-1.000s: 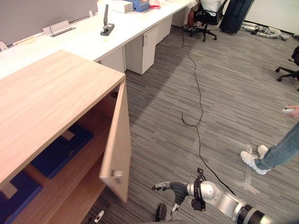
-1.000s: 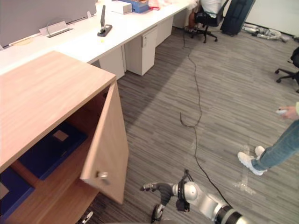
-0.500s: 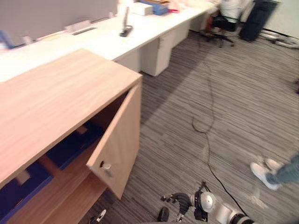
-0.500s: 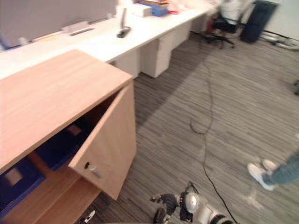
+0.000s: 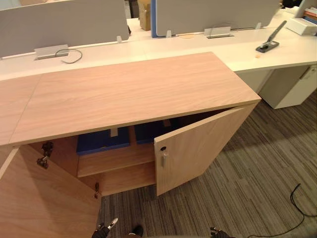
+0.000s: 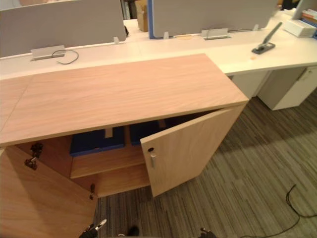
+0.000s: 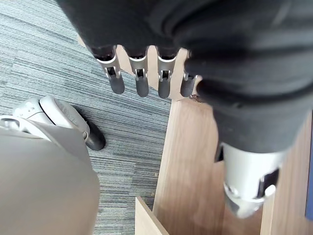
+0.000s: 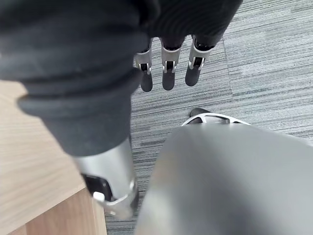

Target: Walk over to the cabinet, pick up the folder, carry it to the office cabinet, place the folder inside the office cabinet, then close the office cabinet door

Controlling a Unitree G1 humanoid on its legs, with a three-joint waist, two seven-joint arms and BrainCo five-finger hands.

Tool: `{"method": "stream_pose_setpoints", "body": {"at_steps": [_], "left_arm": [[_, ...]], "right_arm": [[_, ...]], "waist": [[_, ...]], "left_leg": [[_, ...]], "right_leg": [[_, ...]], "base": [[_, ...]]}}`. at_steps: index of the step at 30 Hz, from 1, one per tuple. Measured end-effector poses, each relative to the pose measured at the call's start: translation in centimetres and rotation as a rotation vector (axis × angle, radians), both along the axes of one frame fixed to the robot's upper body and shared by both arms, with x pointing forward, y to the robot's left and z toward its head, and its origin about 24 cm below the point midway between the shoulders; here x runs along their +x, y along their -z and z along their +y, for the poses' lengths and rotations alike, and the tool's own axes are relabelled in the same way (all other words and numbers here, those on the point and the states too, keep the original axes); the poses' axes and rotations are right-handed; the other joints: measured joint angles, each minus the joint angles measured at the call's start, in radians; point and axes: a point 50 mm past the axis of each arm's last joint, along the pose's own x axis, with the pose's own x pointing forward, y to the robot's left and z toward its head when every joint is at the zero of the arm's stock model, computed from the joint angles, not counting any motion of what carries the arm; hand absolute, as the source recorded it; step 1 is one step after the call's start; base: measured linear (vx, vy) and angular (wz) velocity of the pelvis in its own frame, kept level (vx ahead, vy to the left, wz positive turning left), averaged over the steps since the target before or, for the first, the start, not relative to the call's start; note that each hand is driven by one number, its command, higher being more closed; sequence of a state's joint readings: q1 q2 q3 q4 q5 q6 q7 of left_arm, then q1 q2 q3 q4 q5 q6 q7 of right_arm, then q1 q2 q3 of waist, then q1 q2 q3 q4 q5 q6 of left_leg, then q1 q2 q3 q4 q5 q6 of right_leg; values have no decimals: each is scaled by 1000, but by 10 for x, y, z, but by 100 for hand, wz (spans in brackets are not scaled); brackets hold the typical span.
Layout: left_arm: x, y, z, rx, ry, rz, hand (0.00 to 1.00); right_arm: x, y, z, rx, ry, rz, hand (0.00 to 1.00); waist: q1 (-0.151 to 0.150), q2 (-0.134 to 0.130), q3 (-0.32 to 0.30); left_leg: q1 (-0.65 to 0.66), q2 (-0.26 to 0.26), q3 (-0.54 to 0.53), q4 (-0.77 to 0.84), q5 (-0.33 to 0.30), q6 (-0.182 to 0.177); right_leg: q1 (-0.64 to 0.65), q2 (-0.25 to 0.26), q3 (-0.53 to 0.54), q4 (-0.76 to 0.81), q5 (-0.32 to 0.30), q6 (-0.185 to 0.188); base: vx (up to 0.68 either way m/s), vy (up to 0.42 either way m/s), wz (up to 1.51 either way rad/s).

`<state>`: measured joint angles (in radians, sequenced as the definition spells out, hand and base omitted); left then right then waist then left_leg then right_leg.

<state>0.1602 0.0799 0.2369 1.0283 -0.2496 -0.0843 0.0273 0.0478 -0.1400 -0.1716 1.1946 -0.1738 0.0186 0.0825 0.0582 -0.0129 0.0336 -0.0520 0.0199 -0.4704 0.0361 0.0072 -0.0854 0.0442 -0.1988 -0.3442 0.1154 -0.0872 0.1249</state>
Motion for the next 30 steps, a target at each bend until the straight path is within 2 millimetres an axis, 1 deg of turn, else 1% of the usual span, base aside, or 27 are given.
{"method": "stream_pose_setpoints", "body": {"at_steps": [3,4,5,6,7,8,9,10,12,13,15,16,17,18,20,21,22,23,24,25,26,27,29,30], "left_arm": [[-1,0,3,2,-20,-2,0],[-1,-1,4,-1,-36,-5,0],[-1,-1,7,1,-56,-12,0],[0,-2,8,3,-65,-17,0],[2,-3,9,6,-68,-30,0],[3,-4,9,4,-75,-35,0],[1,-3,9,-3,-87,-33,0],[-3,-3,9,-5,-95,-23,0],[-8,-2,9,-11,-109,-12,0],[-8,-2,9,-11,-109,-15,0],[-8,-2,10,-11,-118,-18,0],[-10,-2,11,-12,-129,-14,0],[-13,-2,11,-13,-132,-4,0],[-19,0,11,-21,-147,13,0],[-22,0,11,-27,-162,18,0],[-22,0,11,-27,-161,19,0],[-22,0,11,-28,-158,20,0],[-22,0,10,-30,-159,21,0],[-22,0,11,-29,-158,22,0],[-21,0,12,-27,-156,20,0],[-20,0,12,-26,-153,16,0],[-18,-1,12,-26,-149,11,0],[-16,-1,14,-24,-142,6,0],[-17,-1,14,-22,-142,7,0]], "right_arm": [[-3,1,4,16,55,-5,0],[-2,2,8,33,73,-10,0],[-1,2,11,40,74,-14,0],[1,2,13,43,67,-19,0],[4,2,15,48,59,-27,0],[5,2,15,48,55,-29,0],[6,1,16,49,48,-33,0],[8,1,18,50,27,-35,0],[9,1,18,51,30,-42,0],[9,1,18,49,38,-44,0],[8,1,18,44,45,-42,0],[7,1,17,46,78,-45,0],[7,2,18,47,83,-45,0],[7,1,16,48,110,-49,0],[4,2,14,48,155,-41,0],[3,2,12,48,172,-37,0],[1,2,11,49,199,-34,0],[-1,2,10,49,210,-30,0],[-1,2,11,54,224,-29,0],[-2,3,14,64,246,-29,0],[-3,3,15,68,252,-28,0],[-2,4,17,80,277,-34,0],[2,4,24,101,285,-41,0],[5,4,30,120,280,-48,0]], "waist": [[4,-10,0],[11,-22,8],[21,-36,18],[21,-41,23],[21,-47,35],[23,-47,41],[33,-48,48],[50,-44,54],[53,-36,57],[51,-36,60],[53,-38,64],[59,-43,68],[57,-42,67],[56,-41,67],[53,-39,68],[47,-36,74],[42,-41,77],[40,-41,76],[39,-44,74],[38,-54,67],[35,-58,65],[32,-61,61],[31,-62,55],[33,-63,54]], "left_leg": [[1,-7,-38,6,7,-7],[-3,-14,-47,27,8,-7],[-19,-26,-57,66,7,-9],[-34,-33,-67,91,6,-11],[-58,-44,-86,131,2,-15],[-66,-46,-93,145,2,-16],[-69,-43,-97,154,1,-17],[-67,-40,-100,162,1,-17],[-68,-41,-109,159,2,-17],[-71,-43,-101,157,10,-15],[-80,-45,-59,155,26,-4],[-94,-25,86,168,16,45],[-108,-8,157,183,8,58],[-125,18,268,203,1,68],[-139,30,365,200,0,67],[-143,27,399,196,2,66],[-150,16,430,188,13,69],[-151,-6,435,161,41,59],[-148,-23,428,138,54,61],[-136,-55,414,85,82,68],[-124,-76,402,42,106,72],[-110,-98,383,-8,140,74],[-83,-112,362,-72,172,80],[-66,-113,354,-94,178,81]], "right_leg": [[35,3,-42,-15,0,0],[53,5,-57,-20,0,-1],[66,9,-67,-24,-6,-10],[70,15,-71,-26,-12,-20],[78,33,-71,-34,-20,-27],[81,42,-79,-37,-22,-26],[89,53,-92,-38,-25,-30],[101,60,-101,-37,-30,-26],[125,69,-139,-27,-44,-24],[132,67,-142,-19,-53,-22],[141,64,-146,-13,-58,-21],[146,54,-148,-12,-58,-20],[147,52,-147,-11,-58,-20],[148,48,-148,-8,-58,-20],[144,27,-152,-6,-61,-15],[143,16,-151,-5,-65,-9],[143,-1,-150,-5,-70,-1],[141,-18,-151,-6,-74,4],[139,-27,-151,-12,-74,5],[139,-45,-157,-25,-72,2],[143,-59,-174,-30,-66,-2],[149,-75,-198,-31,-54,11],[158,-87,-202,-31,-42,13],[167,-87,-202,-31,-27,12]], "base": [[34,-36,42],[16,-53,46],[-2,-48,45],[-29,-58,66],[-40,-56,68],[-75,-75,75],[-93,-72,49],[-111,-86,46],[-119,-82,69],[-118,-44,76],[-78,3,46],[-62,28,28],[-78,40,24],[-15,40,16],[36,99,35],[81,144,60],[99,133,65],[111,139,60],[152,123,58],[193,99,56],[243,84,68],[211,57,55],[189,43,47],[167,40,30]]}}
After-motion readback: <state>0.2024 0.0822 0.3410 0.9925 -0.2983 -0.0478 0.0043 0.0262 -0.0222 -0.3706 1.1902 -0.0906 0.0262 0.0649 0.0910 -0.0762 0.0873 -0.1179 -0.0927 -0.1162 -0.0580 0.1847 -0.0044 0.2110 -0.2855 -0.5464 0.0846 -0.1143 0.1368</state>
